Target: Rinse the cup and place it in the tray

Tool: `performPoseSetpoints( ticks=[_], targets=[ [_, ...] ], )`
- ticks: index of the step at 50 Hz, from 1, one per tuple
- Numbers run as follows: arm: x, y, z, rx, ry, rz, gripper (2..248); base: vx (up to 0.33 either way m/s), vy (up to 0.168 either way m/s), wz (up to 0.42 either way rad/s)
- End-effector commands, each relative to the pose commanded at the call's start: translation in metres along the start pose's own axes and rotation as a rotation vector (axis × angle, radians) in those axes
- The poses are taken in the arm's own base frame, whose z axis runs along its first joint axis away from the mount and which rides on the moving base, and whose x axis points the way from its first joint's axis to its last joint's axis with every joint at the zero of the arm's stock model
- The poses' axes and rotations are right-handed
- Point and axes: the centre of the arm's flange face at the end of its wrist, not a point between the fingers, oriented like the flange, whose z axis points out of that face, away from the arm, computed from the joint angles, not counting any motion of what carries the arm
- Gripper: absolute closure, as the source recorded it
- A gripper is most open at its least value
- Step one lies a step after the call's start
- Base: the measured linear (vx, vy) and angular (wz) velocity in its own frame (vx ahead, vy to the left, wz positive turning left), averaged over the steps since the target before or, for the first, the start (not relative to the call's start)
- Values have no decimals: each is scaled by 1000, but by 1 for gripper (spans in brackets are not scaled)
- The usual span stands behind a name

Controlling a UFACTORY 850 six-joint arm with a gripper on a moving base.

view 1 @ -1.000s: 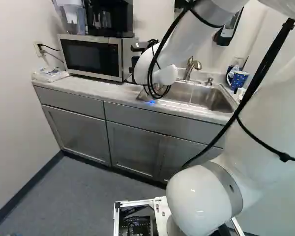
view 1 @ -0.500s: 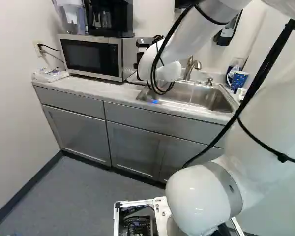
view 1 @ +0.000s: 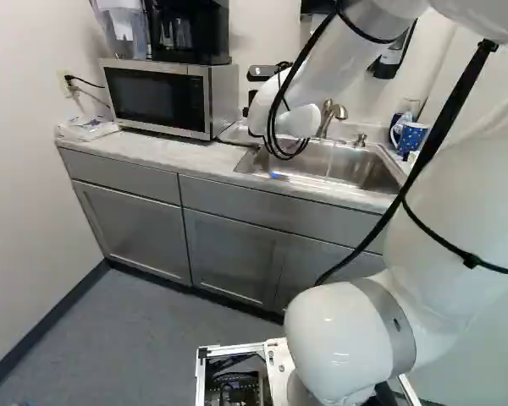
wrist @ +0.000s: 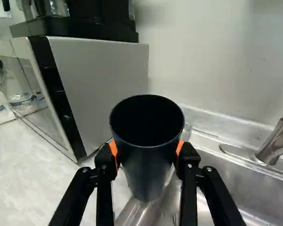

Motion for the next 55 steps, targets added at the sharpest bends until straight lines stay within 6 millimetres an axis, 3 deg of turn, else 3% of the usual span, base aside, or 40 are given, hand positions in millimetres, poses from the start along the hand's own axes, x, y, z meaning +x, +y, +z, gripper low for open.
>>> performPoseSetpoints(
  ticks=[55],
  targets=[
    [-2,82,11,-164,-9,27,124,0,0,0]
  ],
)
